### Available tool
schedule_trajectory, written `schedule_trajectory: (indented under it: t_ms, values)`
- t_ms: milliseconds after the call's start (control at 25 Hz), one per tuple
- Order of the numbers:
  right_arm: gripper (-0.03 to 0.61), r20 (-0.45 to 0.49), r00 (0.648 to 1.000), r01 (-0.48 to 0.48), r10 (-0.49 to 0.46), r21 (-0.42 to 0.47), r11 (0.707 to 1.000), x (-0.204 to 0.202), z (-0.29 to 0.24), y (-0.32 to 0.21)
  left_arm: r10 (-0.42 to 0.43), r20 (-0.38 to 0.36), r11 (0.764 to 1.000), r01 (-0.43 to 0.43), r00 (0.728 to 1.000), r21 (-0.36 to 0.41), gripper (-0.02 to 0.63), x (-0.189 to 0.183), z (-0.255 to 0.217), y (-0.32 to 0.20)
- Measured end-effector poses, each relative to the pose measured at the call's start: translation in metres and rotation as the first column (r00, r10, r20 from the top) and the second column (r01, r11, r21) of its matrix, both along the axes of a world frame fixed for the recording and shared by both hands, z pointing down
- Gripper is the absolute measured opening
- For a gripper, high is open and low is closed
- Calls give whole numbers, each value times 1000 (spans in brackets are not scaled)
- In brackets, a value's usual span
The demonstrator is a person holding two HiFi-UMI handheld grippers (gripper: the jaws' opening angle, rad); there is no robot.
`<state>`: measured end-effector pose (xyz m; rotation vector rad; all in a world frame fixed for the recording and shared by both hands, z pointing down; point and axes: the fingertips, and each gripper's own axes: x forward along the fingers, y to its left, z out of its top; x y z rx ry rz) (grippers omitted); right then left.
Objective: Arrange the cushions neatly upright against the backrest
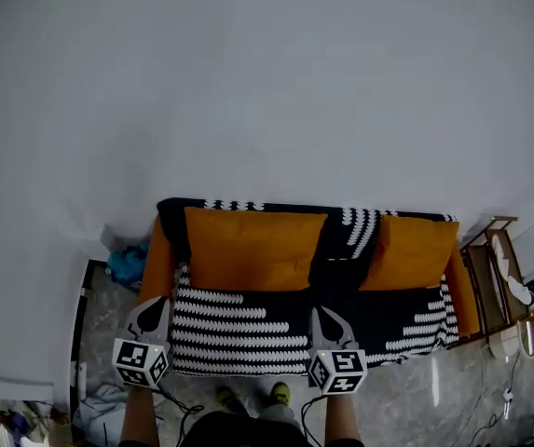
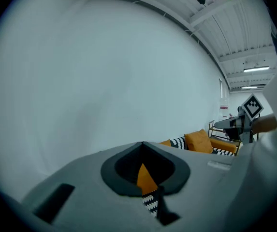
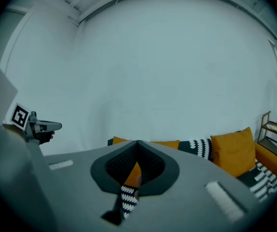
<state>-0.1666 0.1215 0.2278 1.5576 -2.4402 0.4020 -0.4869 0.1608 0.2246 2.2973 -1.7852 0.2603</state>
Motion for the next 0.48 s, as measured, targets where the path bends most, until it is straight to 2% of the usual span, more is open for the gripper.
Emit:
schedule_trajectory:
  t_ms: [160,480]
  values:
    - [12,-31,999,8,-8,6,1000,13,-7,5,32,44,999,-33,999,27,0,24,-21,1]
    - [12,-7,1000,28,-27,31,999,43,-41,15,24,15,996,-25,1000,82,0,63,-58,17]
